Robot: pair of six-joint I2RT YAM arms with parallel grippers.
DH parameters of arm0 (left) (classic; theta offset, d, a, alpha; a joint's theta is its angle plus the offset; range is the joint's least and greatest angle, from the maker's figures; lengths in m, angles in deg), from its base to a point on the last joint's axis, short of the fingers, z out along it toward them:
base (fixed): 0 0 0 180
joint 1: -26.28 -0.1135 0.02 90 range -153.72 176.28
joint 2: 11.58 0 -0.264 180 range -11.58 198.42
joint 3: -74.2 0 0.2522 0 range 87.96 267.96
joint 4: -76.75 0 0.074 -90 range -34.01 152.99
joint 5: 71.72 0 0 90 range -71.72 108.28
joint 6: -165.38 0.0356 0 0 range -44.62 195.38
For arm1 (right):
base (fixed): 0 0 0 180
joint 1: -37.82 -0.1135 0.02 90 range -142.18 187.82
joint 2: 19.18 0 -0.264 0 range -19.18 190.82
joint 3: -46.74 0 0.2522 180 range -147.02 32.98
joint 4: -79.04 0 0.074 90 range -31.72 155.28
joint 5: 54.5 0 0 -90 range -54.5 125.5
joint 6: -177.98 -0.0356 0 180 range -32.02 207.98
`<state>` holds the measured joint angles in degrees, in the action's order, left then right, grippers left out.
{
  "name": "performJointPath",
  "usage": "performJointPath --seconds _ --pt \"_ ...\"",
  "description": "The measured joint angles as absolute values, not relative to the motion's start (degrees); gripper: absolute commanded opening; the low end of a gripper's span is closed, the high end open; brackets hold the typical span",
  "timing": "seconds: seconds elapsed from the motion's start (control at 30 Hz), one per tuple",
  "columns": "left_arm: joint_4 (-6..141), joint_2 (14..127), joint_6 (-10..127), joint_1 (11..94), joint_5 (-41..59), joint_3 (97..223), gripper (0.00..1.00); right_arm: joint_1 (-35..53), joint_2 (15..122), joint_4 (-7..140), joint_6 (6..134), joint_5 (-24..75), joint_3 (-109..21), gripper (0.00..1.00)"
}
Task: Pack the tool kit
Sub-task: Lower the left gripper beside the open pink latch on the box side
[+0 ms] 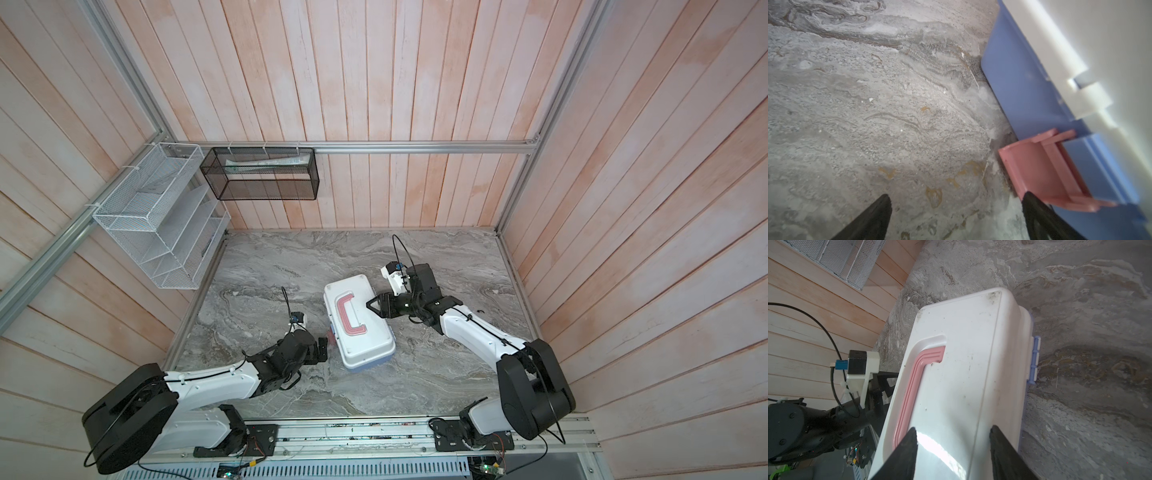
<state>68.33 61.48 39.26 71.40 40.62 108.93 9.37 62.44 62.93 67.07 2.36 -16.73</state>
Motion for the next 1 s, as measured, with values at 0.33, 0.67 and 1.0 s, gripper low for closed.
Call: performJointPath --seconds 0.33,0.67,1.0 --pt "74.2 59.2 43.7 73.8 33.7 104.6 1.00 9.4 62.4 63.5 67.0 2.1 -16.7 0.54" --pt "81.6 65.5 48.5 73.9 34.6 104.6 1.00 9.4 62.4 63.8 66.9 1.7 -16.6 0.54" --pt "86.6 69.9 48.5 74.0 39.7 104.8 1.00 9.5 62.4 64.0 66.9 1.7 -16.4 0.54"
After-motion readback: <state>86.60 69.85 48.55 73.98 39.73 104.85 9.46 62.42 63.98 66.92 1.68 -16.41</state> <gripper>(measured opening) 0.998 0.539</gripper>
